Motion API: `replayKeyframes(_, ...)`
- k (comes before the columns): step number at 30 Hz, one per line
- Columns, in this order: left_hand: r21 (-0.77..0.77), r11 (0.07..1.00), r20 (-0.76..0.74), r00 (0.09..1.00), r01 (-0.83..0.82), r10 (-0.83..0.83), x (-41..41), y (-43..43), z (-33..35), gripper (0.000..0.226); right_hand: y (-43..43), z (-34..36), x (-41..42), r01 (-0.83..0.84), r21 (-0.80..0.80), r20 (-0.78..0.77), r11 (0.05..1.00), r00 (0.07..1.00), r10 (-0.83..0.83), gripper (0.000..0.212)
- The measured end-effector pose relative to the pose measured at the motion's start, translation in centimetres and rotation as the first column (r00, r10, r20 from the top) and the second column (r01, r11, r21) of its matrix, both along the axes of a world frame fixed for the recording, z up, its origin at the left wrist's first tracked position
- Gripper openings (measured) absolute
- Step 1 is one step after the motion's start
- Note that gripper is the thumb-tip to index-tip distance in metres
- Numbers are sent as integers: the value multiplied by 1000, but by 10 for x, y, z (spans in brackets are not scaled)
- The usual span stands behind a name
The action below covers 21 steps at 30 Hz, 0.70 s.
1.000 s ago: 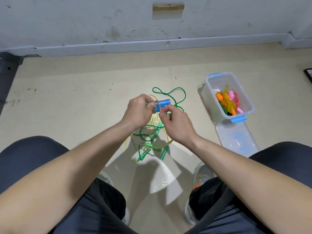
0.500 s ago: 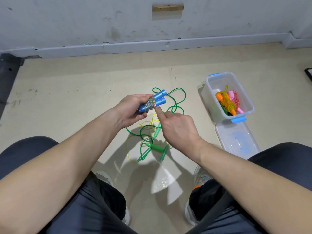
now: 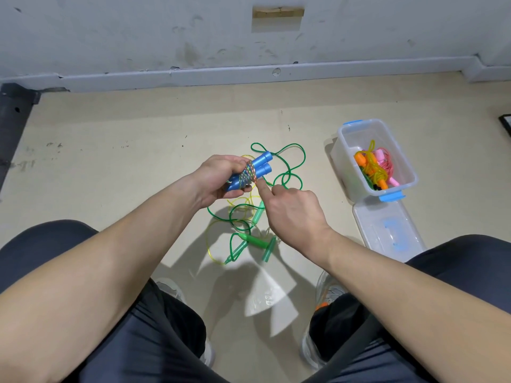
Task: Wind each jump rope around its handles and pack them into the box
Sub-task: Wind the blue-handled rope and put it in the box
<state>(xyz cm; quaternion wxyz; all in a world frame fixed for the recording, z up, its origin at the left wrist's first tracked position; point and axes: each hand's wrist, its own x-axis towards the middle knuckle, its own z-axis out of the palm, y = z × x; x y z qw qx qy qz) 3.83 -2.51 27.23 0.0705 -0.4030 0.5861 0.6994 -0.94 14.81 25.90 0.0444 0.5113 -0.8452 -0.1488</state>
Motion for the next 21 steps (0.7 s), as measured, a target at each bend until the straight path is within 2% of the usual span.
replayKeyframes(6,50,999,-71,997,0,3,1,5,-1,30,0,-1,0,-8,20,-13,1000,1000,9,57)
replayKeyframes(8,45,999,-91,995,-25,29,0,7,-5,23,0,-2,-1,-11,8,-12,1000,1000,11,56)
replayKeyframes(12,-14,996,-113,990,-89,87,-1,13,-12,26,1,-6,-2,-30,-43,-47,999,998,28,59)
replayKeyframes(14,-9,992,-130,984,-126,124,-1,12,-13,26,1,-8,-2,-16,-105,38,994,999,21,46)
replayKeyframes(15,10,990,-147,979,-139,139,-1,11,-12,26,2,-12,-4,82,-200,223,976,974,-36,31)
replayKeyframes(16,41,988,-169,974,-147,151,-2,9,-10,26,3,-12,-7,237,-256,477,937,874,-91,29)
replayKeyframes(17,84,986,-195,968,-146,160,-4,6,-9,26,3,-11,-10,402,-242,725,883,680,-111,43)
replayKeyframes(18,130,984,-220,964,-126,153,-4,2,-6,25,4,-13,-15,534,-174,901,827,426,-85,53)
replayKeyframes(19,164,983,-242,963,-78,117,-4,-1,-3,25,6,-17,-23,603,-112,977,790,212,-23,57)
replayKeyframes(20,183,983,-262,964,-1,50,-3,-4,0,27,9,-21,-33,620,-63,997,782,75,21,56)
replayKeyframes(21,188,978,-278,960,95,-39,-2,-6,2,30,11,-23,-42,612,-30,999,790,-12,47,51)
